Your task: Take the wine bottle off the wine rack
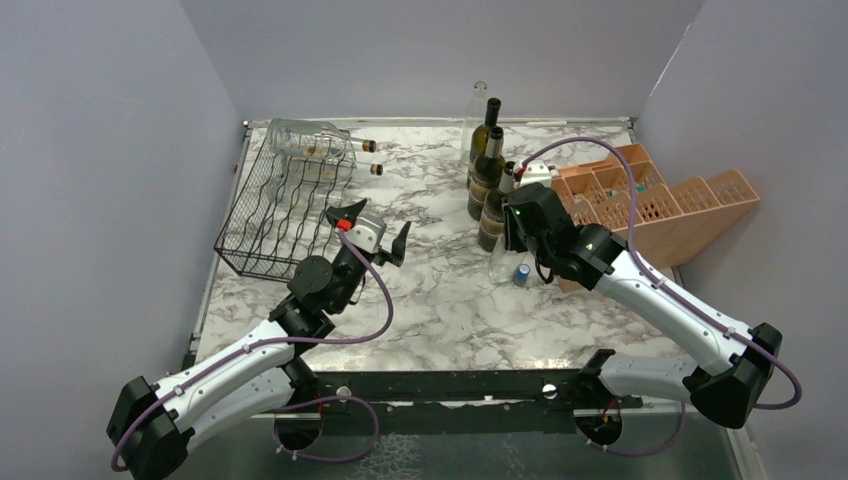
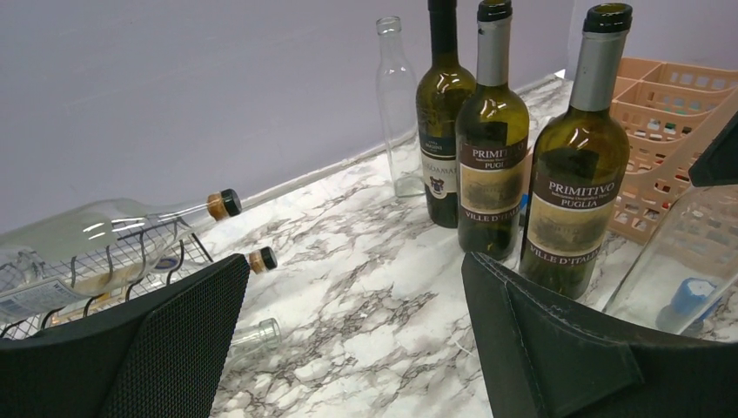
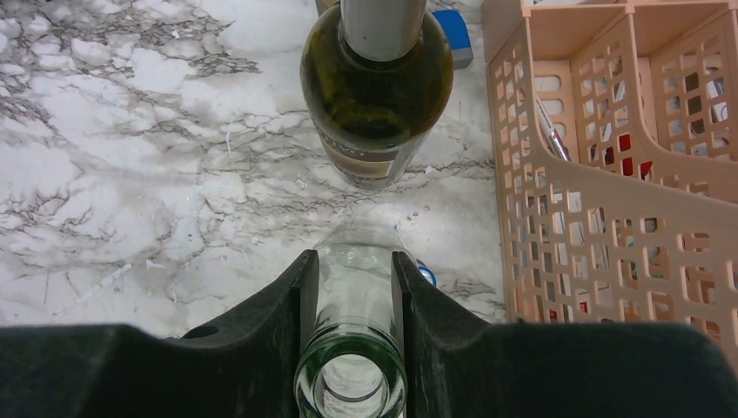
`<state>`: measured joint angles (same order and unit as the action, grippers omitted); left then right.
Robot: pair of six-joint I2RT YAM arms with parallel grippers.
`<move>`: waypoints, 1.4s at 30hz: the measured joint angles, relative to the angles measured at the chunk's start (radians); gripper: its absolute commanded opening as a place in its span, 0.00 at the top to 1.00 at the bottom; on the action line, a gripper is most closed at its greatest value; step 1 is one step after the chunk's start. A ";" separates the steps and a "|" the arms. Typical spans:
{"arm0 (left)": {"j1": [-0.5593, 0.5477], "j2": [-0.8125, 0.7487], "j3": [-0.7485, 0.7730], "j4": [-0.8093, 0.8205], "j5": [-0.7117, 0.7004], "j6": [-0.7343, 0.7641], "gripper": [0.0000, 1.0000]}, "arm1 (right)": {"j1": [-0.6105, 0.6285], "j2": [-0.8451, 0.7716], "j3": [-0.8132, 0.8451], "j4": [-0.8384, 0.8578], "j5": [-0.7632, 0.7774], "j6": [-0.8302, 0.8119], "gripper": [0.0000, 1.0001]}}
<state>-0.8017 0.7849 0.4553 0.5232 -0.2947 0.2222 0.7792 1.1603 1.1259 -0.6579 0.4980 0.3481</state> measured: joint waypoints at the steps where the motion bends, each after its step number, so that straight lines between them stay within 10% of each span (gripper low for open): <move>1: 0.002 -0.001 0.000 0.000 -0.001 -0.002 0.01 | -0.001 0.005 0.005 -0.005 0.002 -0.005 0.86; 6: 0.011 -0.003 0.000 0.001 -0.001 -0.015 0.01 | -0.007 0.044 0.037 -0.021 0.003 -0.018 0.83; 30: 0.039 -0.009 -0.009 0.006 -0.014 -0.027 0.01 | -0.017 0.090 0.068 -0.028 -0.026 -0.060 0.09; 42: 0.075 -0.034 -0.009 0.006 -0.026 -0.028 0.01 | -0.017 0.018 0.160 -0.044 -0.066 -0.193 0.04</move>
<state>-0.7265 0.7509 0.4465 0.5293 -0.3210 0.1940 0.7620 1.1786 1.2861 -0.7021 0.4324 0.1547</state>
